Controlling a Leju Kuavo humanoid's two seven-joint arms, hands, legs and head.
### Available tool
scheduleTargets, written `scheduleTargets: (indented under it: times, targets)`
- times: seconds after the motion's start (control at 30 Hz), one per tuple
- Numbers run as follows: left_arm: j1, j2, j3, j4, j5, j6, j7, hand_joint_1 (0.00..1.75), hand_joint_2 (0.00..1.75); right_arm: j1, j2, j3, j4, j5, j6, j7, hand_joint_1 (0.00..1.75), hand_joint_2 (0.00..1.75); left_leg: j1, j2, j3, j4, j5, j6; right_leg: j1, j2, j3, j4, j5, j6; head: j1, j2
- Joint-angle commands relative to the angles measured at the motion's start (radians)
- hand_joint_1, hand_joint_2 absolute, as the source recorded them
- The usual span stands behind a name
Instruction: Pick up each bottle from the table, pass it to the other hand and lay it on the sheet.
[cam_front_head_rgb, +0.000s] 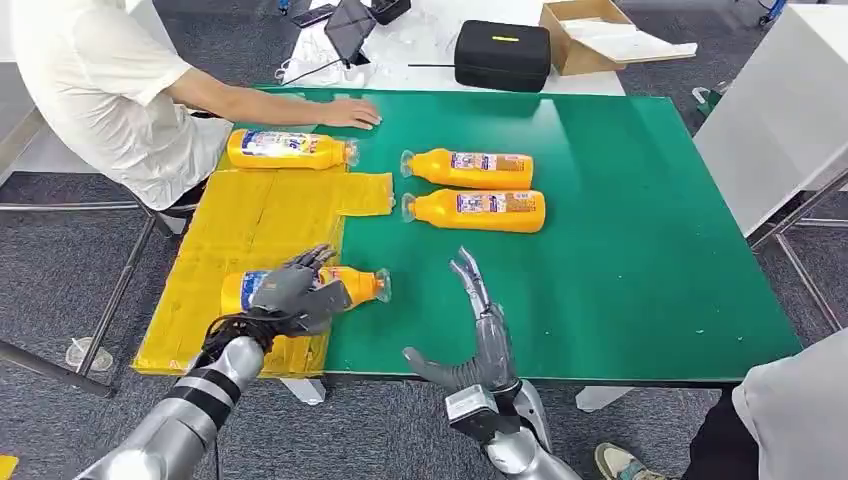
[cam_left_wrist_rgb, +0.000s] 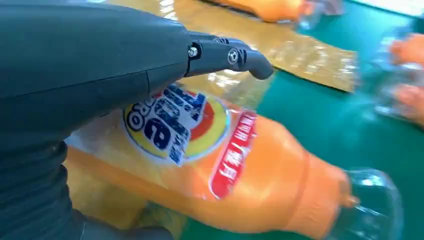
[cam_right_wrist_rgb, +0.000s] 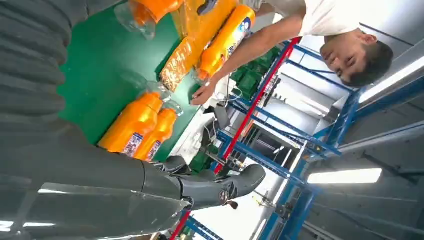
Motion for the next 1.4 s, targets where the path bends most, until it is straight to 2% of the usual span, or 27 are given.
scheduleTargets:
  times: [0.03,0.2,0.47,0.6,0.7,0.73,0.77,0.8,0.83,0.87,1.03,1.07,1.13,1.17,1.2,1.23,1.27,1.3,1.33,1.37,1.4]
  targets:
    - [0.046,0.039,-0.117,-0.205,0.134,-0.131,-0.091,0.0,1.75,-0.013,-0.021,0.004,0.002,-0.002,-0.012,0.001,0.0,1.75,0.001,0.0,0.002,0.001,-0.001,0.0,0.001,0.0,0.002,0.0,-0.001,-0.002,0.0,0.0]
    - [0.064,0.051,-0.186,-0.332,0.19,-0.117,-0.079,0.0,1.75,-0.019,-0.032,-0.005,-0.015,-0.003,-0.022,0.001,0.0,1.75,0.001,0.0,0.001,0.002,-0.002,0.0,0.001,0.0,0.001,0.001,-0.002,-0.002,0.0,0.0]
    - [0.087,-0.025,-0.15,-0.36,0.29,-0.018,-0.081,0.0,1.75,-0.014,-0.037,-0.018,-0.002,0.019,-0.036,0.001,0.0,1.75,0.0,0.0,0.0,0.001,-0.001,0.0,0.001,0.0,0.001,0.0,-0.001,-0.001,0.0,0.0]
    - [0.087,-0.025,-0.15,-0.36,0.29,-0.018,-0.081,0.0,1.75,-0.014,-0.037,-0.018,-0.002,0.019,-0.036,0.001,0.0,1.75,0.0,-0.001,0.0,0.0,-0.001,0.0,0.0,-0.001,0.0,0.0,-0.001,-0.001,0.0,0.0]
    - [0.18,-0.021,-0.16,-0.51,0.321,0.036,-0.096,0.0,1.75,0.021,-0.047,-0.04,-0.054,0.008,-0.027,0.001,0.0,1.75,0.0,0.0,0.0,0.0,-0.001,0.0,0.0,0.0,0.0,0.0,0.0,-0.001,0.0,0.0]
    - [0.22,-0.025,-0.159,-0.566,0.34,0.055,-0.091,0.0,1.75,0.048,-0.04,-0.067,-0.11,-0.04,0.01,0.001,0.0,1.75,0.0,0.0,0.002,0.0,-0.002,0.0,0.001,0.0,0.002,0.0,-0.002,-0.001,0.0,0.0]
    - [0.283,-0.031,-0.154,-0.647,0.373,0.081,-0.085,0.0,1.75,0.094,-0.018,-0.133,-0.196,-0.115,0.113,0.001,0.0,1.75,0.001,0.0,0.003,0.001,-0.003,0.0,0.001,0.0,0.004,0.0,-0.003,-0.002,0.0,0.0]
    - [0.35,-0.05,-0.144,-0.723,0.474,0.069,-0.067,0.0,1.75,0.148,0.034,-0.232,-0.307,-0.188,0.235,0.001,0.0,1.75,0.0,0.0,0.0,0.0,-0.001,0.0,0.0,0.0,0.0,0.0,-0.001,-0.001,0.0,0.0]
    - [0.392,-0.065,-0.143,-0.767,0.542,0.088,-0.059,0.0,1.75,0.187,0.099,-0.329,-0.339,-0.204,0.327,0.001,0.0,1.75,0.0,0.0,0.001,0.001,-0.003,0.0,0.0,0.0,0.001,0.001,-0.002,-0.001,0.0,0.0]
    - [0.426,-0.083,-0.145,-0.792,0.577,0.124,-0.056,0.0,1.75,0.208,0.131,-0.369,-0.35,-0.207,0.364,0.001,0.0,0.0,-0.001,0.0,-0.001,0.001,-0.003,0.0,0.0,0.0,-0.001,0.002,-0.003,-0.001,0.0,0.0]
    - [0.469,-0.105,-0.152,-0.795,0.655,0.291,-0.051,0.0,1.75,0.246,0.163,-0.406,-0.312,-0.209,0.426,0.001,0.0,0.0,0.001,0.0,0.004,0.003,-0.009,0.0,0.001,0.0,0.004,0.003,-0.007,-0.002,0.0,0.0]
    - [0.469,-0.095,-0.152,-0.79,0.663,0.293,-0.056,0.0,1.75,0.25,0.17,-0.407,-0.304,-0.205,0.424,0.001,0.0,0.0,0.0,-0.002,0.0,0.001,-0.006,0.0,0.001,-0.001,0.001,0.0,-0.005,-0.001,-0.001,0.0]
    - [0.5,-0.093,-0.115,-0.79,0.662,0.367,-0.061,0.0,1.75,0.257,0.2,-0.43,-0.213,-0.215,0.374,0.066,0.0,0.0,0.0,-0.002,0.001,-0.001,-0.005,0.0,0.001,-0.001,0.002,-0.002,-0.005,0.001,0.0,0.0]
    - [0.516,-0.096,-0.097,-0.793,0.685,0.389,-0.053,0.0,1.75,0.257,0.203,-0.427,-0.201,-0.131,0.261,0.083,0.0,0.0,0.001,-0.001,0.003,-0.001,-0.006,0.0,0.001,0.0,0.004,-0.002,-0.006,-0.001,0.0,0.0]
    - [0.52,-0.095,-0.095,-0.795,0.695,0.39,-0.05,0.0,1.75,0.255,0.199,-0.418,-0.195,-0.084,0.217,0.077,0.0,0.0,0.002,0.001,0.005,0.0,-0.007,0.0,0.002,0.001,0.006,-0.002,-0.006,-0.001,0.0,0.0]
    - [0.522,-0.094,-0.095,-0.795,0.696,0.391,-0.049,0.0,1.75,0.252,0.2,-0.414,-0.193,-0.082,0.214,0.077,0.0,0.0,0.001,0.001,0.0,-0.001,-0.005,-0.001,0.001,0.002,0.0,-0.002,-0.004,0.0,0.0,0.0]
    - [0.524,-0.089,-0.104,-0.796,0.7,0.4,-0.054,0.0,1.75,0.24,0.171,-0.384,-0.179,0.015,0.12,0.079,0.0,1.75,0.001,0.003,0.003,-0.001,-0.007,-0.001,0.001,0.003,0.002,-0.002,-0.005,-0.001,0.0,0.0]
    - [0.524,-0.088,-0.11,-0.795,0.702,0.404,-0.054,0.0,1.75,0.234,0.16,-0.377,-0.171,0.063,0.07,0.081,0.0,1.75,0.001,0.001,0.001,-0.001,-0.006,-0.001,0.001,0.002,0.001,-0.002,-0.004,-0.001,0.0,0.0]
    - [0.526,-0.089,-0.112,-0.794,0.702,0.404,-0.054,0.0,1.75,0.232,0.156,-0.378,-0.17,0.062,0.07,0.08,0.0,1.75,0.001,0.001,0.0,-0.001,-0.005,-0.001,0.001,0.001,0.0,-0.002,-0.004,0.0,0.0,0.0]
    - [0.522,-0.087,-0.123,-0.79,0.703,0.404,-0.054,0.0,1.75,0.217,0.133,-0.368,-0.14,0.247,-0.074,0.081,0.0,1.75,0.002,0.001,0.005,0.0,-0.007,-0.001,0.002,0.002,0.005,-0.002,-0.006,-0.002,0.0,0.0]
    - [0.519,-0.088,-0.13,-0.781,0.708,0.402,-0.049,0.0,1.75,0.207,0.121,-0.392,-0.119,0.386,-0.098,0.096,0.0,1.75,0.001,0.001,0.001,-0.001,-0.005,0.0,0.001,0.001,0.001,-0.002,-0.004,0.0,0.0,0.0]
